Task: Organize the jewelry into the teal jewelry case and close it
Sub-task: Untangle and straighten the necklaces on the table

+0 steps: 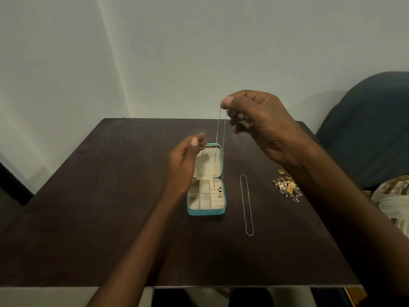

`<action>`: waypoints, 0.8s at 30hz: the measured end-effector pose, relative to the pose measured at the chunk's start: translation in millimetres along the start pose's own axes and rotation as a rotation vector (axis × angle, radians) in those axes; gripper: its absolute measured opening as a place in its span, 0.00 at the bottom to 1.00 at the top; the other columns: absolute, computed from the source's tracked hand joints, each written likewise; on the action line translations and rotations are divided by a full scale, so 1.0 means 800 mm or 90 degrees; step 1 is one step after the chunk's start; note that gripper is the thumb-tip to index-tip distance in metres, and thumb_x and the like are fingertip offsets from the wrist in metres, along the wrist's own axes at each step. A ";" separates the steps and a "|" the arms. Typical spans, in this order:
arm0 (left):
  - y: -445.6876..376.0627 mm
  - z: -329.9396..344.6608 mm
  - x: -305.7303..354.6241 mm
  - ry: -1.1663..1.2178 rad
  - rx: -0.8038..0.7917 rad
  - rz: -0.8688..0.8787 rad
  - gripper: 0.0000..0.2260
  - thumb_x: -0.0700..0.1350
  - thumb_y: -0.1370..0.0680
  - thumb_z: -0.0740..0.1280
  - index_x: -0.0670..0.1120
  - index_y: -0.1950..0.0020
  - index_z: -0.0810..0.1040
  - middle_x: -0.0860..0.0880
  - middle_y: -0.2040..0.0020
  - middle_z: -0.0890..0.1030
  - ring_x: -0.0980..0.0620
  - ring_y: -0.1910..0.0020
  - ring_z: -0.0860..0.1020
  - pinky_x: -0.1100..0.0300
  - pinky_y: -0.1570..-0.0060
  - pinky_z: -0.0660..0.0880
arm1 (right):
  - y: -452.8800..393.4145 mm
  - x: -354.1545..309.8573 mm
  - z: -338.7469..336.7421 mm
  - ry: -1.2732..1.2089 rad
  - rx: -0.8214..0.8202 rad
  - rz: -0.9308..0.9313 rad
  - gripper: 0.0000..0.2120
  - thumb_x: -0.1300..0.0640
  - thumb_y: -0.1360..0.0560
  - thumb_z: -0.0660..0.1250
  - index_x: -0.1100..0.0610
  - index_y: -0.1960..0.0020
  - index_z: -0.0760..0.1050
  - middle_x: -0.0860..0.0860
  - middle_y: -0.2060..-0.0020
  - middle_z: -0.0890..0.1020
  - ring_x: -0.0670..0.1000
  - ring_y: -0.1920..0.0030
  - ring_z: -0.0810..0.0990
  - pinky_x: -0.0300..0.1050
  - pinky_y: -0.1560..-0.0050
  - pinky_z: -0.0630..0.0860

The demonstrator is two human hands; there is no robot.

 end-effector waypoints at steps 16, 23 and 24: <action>0.031 0.075 0.166 0.056 -0.199 0.013 0.05 0.41 0.22 0.64 0.44 0.56 0.77 0.50 0.70 0.72 0.55 0.73 0.70 0.60 0.70 0.75 | 0.082 -0.021 -0.052 -0.145 0.026 0.060 0.07 0.60 0.23 0.62 0.59 0.58 0.76 0.47 0.78 0.67 0.47 0.76 0.67 0.45 0.65 0.77; 0.015 0.086 0.204 0.132 -0.197 -0.047 0.05 0.43 0.22 0.63 0.45 0.55 0.76 0.52 0.70 0.71 0.56 0.75 0.66 0.66 0.77 0.62 | 0.125 0.035 -0.047 -0.179 0.058 0.075 0.06 0.60 0.24 0.64 0.58 0.57 0.78 0.45 0.73 0.76 0.44 0.69 0.72 0.41 0.62 0.76; 0.013 0.087 0.208 0.126 -0.197 -0.046 0.05 0.44 0.22 0.63 0.45 0.55 0.76 0.52 0.69 0.71 0.57 0.75 0.66 0.66 0.77 0.61 | 0.131 0.046 -0.045 -0.169 0.058 0.084 0.05 0.60 0.25 0.64 0.58 0.56 0.79 0.45 0.72 0.79 0.44 0.67 0.73 0.41 0.61 0.76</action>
Point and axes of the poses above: each hand's wrist, its own y-axis away from the middle knuckle, its own z-axis out of the palm, x = y × z, the point moved 5 cm from there along -y, towards the middle knuckle
